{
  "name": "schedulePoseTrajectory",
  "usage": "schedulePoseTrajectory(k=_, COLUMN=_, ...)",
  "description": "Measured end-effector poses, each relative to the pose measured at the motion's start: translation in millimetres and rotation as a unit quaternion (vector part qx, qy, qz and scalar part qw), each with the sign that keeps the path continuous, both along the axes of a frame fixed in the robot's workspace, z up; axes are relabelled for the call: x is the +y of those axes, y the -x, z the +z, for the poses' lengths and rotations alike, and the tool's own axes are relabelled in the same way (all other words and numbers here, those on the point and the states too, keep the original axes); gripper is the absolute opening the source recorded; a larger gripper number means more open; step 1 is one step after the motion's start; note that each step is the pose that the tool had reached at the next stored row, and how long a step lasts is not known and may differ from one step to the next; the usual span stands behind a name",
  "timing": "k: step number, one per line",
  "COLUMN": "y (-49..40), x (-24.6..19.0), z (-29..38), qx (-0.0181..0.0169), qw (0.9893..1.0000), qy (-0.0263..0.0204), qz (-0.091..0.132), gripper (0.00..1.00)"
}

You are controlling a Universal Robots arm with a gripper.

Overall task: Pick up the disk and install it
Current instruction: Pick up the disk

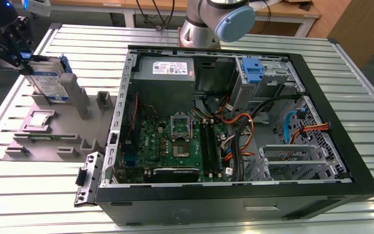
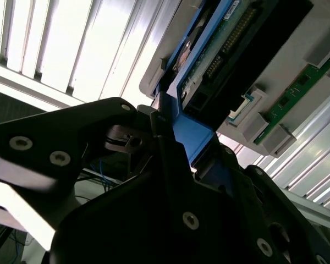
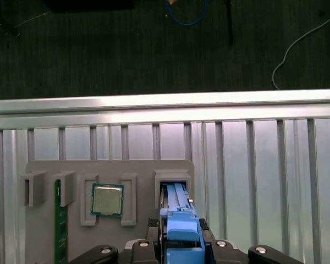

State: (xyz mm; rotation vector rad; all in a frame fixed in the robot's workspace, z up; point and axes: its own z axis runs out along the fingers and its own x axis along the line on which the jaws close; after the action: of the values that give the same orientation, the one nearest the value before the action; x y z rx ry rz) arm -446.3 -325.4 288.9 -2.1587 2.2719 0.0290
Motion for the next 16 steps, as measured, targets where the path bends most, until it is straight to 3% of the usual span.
schedulePoseTrajectory(k=16, y=0.0, x=0.0, z=7.6, qx=-0.0001, qw=1.0, qy=0.0, qz=0.0, gripper=0.37)
